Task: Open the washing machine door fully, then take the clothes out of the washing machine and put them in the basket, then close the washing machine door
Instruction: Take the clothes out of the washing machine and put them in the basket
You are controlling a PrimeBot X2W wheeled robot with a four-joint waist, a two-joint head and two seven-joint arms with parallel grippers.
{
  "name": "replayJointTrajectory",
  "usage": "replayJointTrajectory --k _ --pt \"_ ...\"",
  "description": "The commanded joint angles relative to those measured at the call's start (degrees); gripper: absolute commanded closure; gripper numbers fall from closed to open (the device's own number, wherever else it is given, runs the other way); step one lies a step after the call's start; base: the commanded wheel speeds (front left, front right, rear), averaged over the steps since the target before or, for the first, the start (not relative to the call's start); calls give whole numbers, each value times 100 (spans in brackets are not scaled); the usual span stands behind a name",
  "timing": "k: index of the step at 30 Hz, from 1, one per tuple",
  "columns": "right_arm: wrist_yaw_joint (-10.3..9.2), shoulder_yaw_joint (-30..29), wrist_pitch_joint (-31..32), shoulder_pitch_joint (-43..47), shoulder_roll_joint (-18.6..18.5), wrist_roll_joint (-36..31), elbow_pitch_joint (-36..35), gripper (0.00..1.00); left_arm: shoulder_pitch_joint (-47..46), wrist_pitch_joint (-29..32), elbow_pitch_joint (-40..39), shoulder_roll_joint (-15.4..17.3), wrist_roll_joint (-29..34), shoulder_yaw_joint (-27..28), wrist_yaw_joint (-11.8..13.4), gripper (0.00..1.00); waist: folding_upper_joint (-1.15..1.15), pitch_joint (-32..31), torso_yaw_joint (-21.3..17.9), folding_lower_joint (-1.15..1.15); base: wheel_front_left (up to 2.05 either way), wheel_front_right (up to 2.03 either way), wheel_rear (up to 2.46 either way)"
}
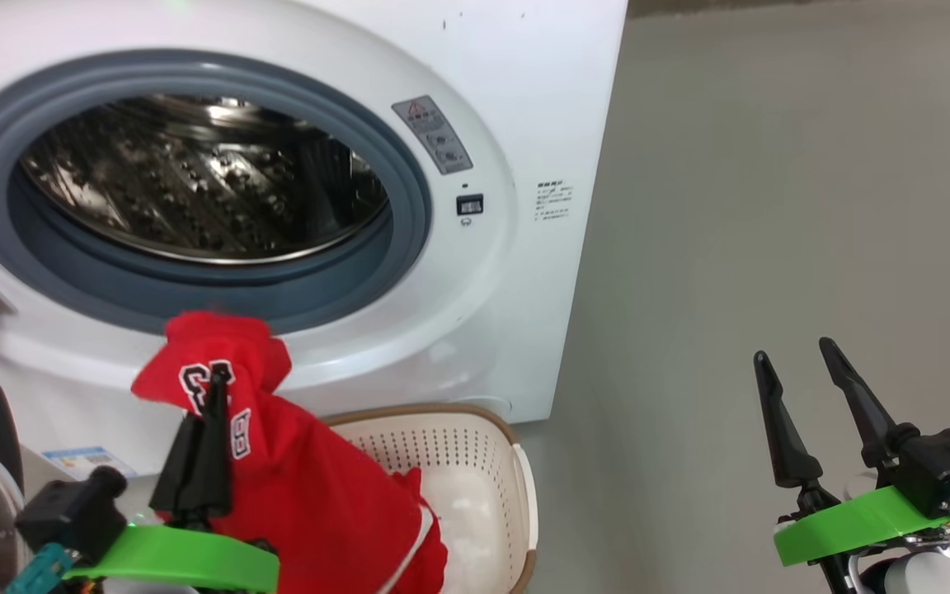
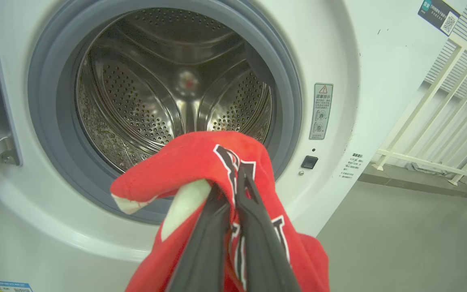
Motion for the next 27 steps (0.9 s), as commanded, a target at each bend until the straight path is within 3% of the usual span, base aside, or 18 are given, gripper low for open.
replayJointTrajectory --k 1,12,27 --pt "37 124 -37 -209 -62 21 -165 0 -75 -2 -89 30 -65 162 19 100 0 179 27 0 0 0 0" --pt "37 216 -37 -474 -12 19 -186 0 -649 19 1387 -102 -486 94 -171 100 0 751 -106 0 0 0 0" --pt "37 385 -37 -1032 59 5 -243 0 -2750 258 4744 -202 -840 -157 -543 100 0 1912 -442 0 0 0 0"
